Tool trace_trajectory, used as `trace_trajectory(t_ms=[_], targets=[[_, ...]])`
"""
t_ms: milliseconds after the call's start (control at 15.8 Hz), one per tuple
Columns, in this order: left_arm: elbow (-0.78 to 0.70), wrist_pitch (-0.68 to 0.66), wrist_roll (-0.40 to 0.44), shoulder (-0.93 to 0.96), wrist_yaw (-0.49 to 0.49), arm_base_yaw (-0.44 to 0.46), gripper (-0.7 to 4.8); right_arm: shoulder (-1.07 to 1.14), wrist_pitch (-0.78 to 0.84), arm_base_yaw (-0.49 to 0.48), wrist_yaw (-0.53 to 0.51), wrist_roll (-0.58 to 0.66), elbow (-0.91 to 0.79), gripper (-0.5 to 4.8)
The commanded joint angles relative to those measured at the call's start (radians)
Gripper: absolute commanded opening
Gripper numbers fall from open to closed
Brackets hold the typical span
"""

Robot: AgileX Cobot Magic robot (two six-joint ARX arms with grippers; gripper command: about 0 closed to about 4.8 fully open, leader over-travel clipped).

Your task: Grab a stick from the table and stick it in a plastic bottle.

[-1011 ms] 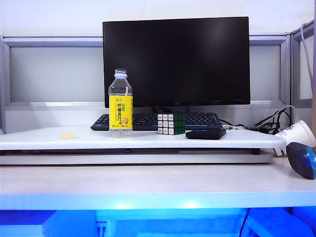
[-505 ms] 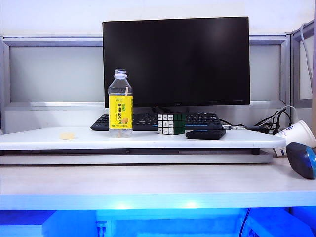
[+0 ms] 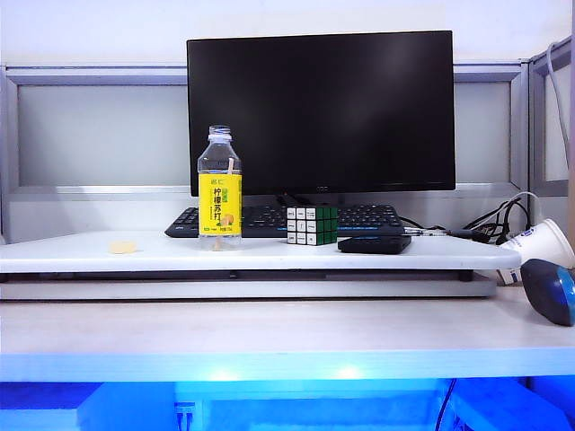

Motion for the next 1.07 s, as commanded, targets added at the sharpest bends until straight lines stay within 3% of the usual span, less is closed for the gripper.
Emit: trace_trajectory(t_ms=[63,442,568,1074], targets=[[0.002,0.000,0.005,0.001,0.001,0.000,-0.04,-0.122,0.031,0.000,0.003,0.060,-0.158,-0.09],[0.002,-0.018,0.005,0.001,0.004,0.000,-0.04,-0.416,0.029,0.000,0.057,0.128,-0.416,-0.09],[0.002,-0.017,0.005,0.001,0.005,0.000,-0.05,-0.764,-0.032,0.002,0.075,0.206,-0.634,-0.09],[0.001,-0.026,0.039,0.001,0.003,0.000,-0.04,-0.792,-0.113,0.004,0.044,0.171,-0.755,-0.09]])
